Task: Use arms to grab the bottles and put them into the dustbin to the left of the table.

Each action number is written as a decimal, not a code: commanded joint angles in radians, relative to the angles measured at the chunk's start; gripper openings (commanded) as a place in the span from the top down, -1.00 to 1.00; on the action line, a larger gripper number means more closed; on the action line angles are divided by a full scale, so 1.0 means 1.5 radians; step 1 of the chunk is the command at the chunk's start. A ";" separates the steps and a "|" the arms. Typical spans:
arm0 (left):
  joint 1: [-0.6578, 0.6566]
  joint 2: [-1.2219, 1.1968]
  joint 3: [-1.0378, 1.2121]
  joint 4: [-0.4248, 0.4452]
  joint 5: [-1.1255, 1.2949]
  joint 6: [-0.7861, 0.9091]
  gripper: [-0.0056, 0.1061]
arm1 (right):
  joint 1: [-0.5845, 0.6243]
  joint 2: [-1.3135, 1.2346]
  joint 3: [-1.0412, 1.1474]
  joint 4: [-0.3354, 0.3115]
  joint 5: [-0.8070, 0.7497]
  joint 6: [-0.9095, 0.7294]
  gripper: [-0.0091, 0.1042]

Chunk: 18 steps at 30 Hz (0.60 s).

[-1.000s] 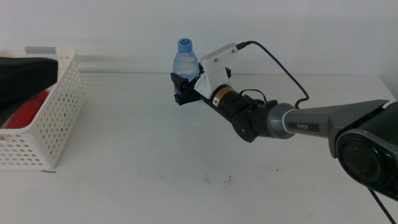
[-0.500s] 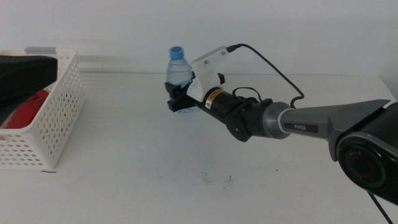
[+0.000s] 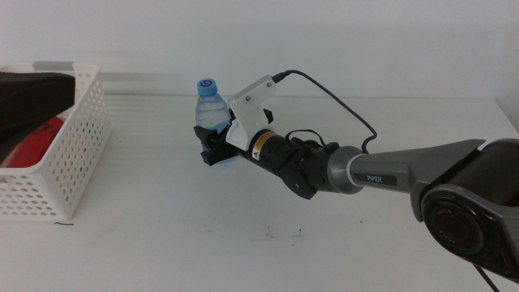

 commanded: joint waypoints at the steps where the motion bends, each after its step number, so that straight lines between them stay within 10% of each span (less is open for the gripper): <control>1: -0.005 -0.002 0.003 -0.005 -0.009 -0.007 -0.78 | 0.002 -0.007 -0.007 -0.001 -0.027 0.018 0.80; 10: -0.005 -0.002 0.003 -0.006 -0.009 -0.007 -0.78 | 0.008 -0.027 -0.003 -0.004 0.041 0.072 -0.80; 18: -0.005 -0.002 0.003 -0.006 -0.009 -0.007 -0.78 | 0.009 -0.202 0.193 -0.004 0.085 0.078 -0.77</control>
